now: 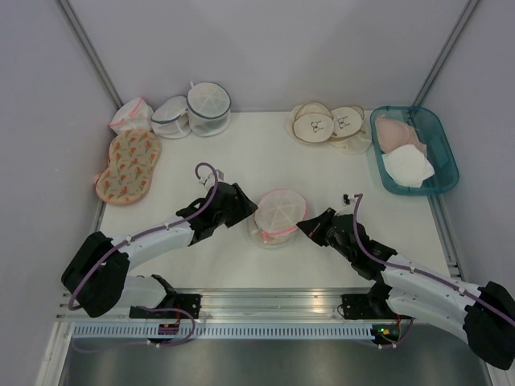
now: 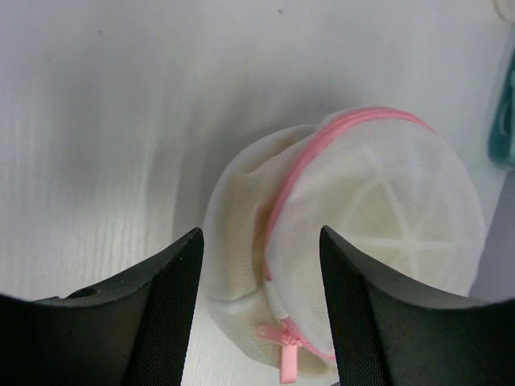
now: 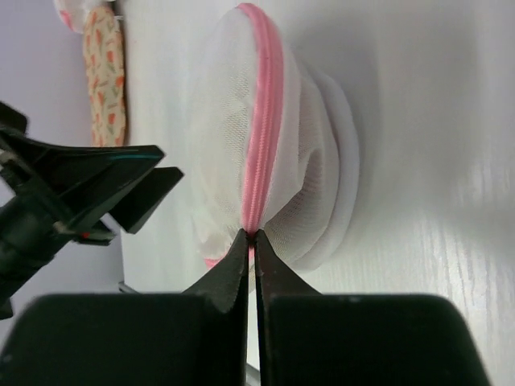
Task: Unzip the laundry bag and remove the bra
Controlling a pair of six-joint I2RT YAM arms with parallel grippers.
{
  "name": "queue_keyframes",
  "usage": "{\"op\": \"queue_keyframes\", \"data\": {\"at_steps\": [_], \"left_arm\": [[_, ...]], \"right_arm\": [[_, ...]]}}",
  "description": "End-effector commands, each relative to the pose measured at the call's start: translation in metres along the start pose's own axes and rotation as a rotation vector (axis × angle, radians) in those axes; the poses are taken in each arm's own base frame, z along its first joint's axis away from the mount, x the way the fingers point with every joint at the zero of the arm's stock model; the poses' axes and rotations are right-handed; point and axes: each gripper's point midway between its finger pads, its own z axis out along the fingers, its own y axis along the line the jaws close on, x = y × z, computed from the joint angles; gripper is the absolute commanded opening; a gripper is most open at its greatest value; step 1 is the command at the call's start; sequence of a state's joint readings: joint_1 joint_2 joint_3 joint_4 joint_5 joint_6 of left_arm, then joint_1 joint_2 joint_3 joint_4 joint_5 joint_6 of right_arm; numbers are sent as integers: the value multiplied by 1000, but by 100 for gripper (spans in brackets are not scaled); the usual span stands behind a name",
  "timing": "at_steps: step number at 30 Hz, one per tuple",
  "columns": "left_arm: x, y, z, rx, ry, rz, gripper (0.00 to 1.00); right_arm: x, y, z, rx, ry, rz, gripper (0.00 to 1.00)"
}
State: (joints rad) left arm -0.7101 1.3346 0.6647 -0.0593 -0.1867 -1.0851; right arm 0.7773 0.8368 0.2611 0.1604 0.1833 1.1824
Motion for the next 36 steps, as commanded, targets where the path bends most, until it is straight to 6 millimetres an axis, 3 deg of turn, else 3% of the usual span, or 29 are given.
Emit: {"op": "queue_keyframes", "data": {"at_steps": [1,5,9,15,20,24,26,36], "left_arm": [[-24,-54,-19,202,-59,30,64],[-20,-66,-19,246,-23,77,64],[0,-71,-9,275,79,105,64],[27,-49,14,179,205,146,63],[18,-36,7,145,138,138,61],[-18,-41,-27,171,-22,129,63],[-22,-44,-33,189,-47,146,65],[1,-32,-4,128,58,155,64]], "right_arm": [[-13,3,8,51,-47,-77,1],[-13,1,17,79,-45,-115,0],[-12,-4,22,115,-43,-145,1],[-13,-16,26,177,-43,-182,0],[-15,-24,29,228,-49,-210,1],[-13,-32,32,253,-42,-221,0],[-11,-33,34,255,-34,-221,0],[-11,-31,36,259,-24,-231,0]]}}
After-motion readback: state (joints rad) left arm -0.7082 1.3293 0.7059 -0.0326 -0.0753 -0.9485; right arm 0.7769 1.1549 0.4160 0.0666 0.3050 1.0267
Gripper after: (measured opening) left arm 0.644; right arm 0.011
